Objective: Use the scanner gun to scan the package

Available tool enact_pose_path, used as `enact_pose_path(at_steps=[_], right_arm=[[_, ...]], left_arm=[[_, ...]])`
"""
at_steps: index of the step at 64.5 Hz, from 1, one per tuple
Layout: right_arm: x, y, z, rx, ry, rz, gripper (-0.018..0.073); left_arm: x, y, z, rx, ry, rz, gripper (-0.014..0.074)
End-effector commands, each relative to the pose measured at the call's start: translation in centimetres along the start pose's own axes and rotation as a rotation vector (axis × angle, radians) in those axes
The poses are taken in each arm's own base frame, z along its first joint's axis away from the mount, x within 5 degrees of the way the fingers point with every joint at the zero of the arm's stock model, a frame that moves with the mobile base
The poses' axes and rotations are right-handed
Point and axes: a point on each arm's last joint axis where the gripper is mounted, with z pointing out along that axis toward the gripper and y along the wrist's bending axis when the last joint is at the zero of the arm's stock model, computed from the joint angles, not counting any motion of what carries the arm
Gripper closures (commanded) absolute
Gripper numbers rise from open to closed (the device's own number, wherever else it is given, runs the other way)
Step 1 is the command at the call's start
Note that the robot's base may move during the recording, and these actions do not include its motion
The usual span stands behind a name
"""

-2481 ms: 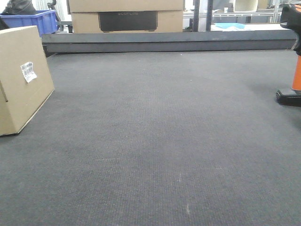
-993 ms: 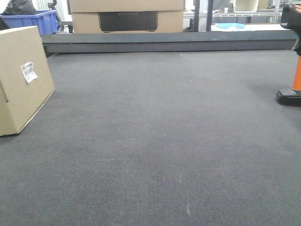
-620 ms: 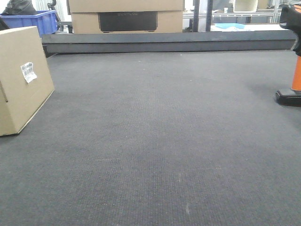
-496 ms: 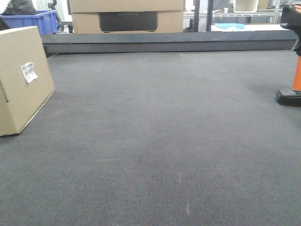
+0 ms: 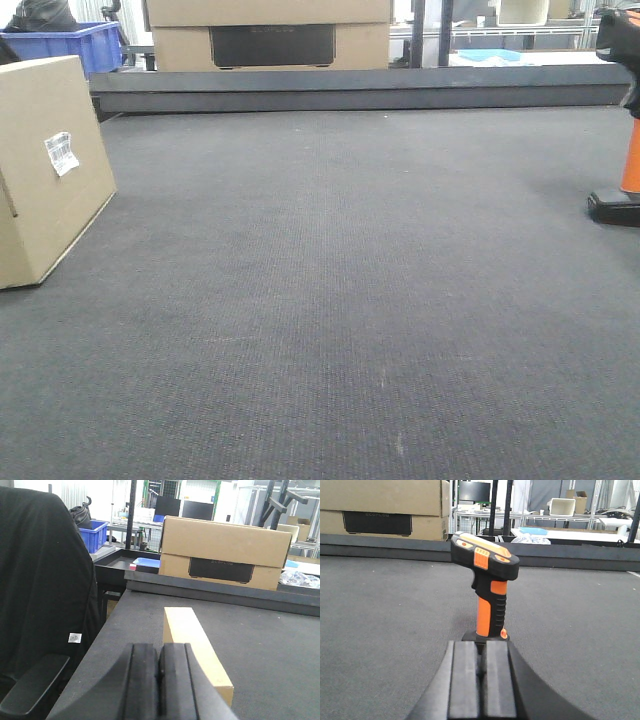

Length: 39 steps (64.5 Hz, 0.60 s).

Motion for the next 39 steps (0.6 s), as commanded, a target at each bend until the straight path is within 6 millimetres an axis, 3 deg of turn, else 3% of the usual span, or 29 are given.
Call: enact_pose_path(at_steps=[1, 30, 39], right_arm=[[-0.2, 0.0, 0.0, 0.002, -0.028, -0.014, 0.0721], [-0.2, 0.0, 0.0, 0.002, -0.028, -0.014, 0.0721], [-0.2, 0.0, 0.0, 0.002, -0.028, -0.014, 0.0721]], left_arm=[[-0.2, 0.0, -0.1, -0.001, -0.019, 0.003, 0.0707], [-0.2, 0.0, -0.1, -0.001, -0.019, 0.005, 0.0707], [1.1, 0.2, 0.1, -0.004, -0.099, 0.16, 0.0707]])
